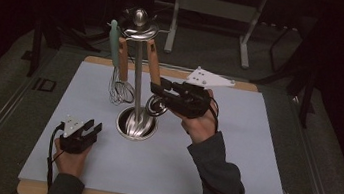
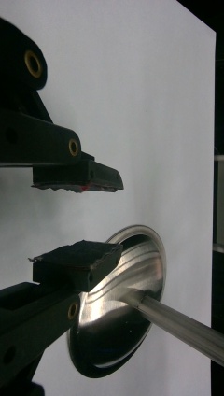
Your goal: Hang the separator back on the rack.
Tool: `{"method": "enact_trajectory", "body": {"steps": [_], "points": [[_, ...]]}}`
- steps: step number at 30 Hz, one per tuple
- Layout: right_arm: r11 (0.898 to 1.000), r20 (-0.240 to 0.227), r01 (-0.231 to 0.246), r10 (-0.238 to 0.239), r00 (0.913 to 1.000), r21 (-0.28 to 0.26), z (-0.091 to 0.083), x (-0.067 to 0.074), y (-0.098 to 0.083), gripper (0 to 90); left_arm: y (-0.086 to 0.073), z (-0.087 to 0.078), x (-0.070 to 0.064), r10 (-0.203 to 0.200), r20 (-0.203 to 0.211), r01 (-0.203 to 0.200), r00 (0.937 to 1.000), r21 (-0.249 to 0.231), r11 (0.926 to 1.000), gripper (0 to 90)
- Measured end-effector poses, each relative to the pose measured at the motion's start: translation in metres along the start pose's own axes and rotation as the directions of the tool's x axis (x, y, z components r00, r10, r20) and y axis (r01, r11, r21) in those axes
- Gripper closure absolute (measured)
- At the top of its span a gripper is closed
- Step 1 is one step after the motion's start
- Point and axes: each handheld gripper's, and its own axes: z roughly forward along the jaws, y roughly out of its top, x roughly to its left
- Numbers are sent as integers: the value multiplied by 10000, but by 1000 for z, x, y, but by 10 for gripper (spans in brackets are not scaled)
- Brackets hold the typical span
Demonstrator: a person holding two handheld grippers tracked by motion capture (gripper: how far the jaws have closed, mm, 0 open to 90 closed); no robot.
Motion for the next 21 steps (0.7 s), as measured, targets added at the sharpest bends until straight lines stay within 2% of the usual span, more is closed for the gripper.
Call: {"method": "enact_trajectory", "body": {"steps": [5, 10, 21], "points": [[9998, 2, -96, 96, 10000, 149, 5, -1, -1, 689, 0, 0, 0, 8, -7, -8, 10000, 5, 10000, 625], [9993, 17, -354, 354, 9994, 79, 6, -3, -1, 648, 0, 0, 0, 10, -14, -10, 10000, 2, 10000, 625], [9994, 88, -228, 226, 9997, 267, 4, -2, -4, 611, 0, 0, 0, 33, -6, -33, 10000, 13, 10000, 624]]}}
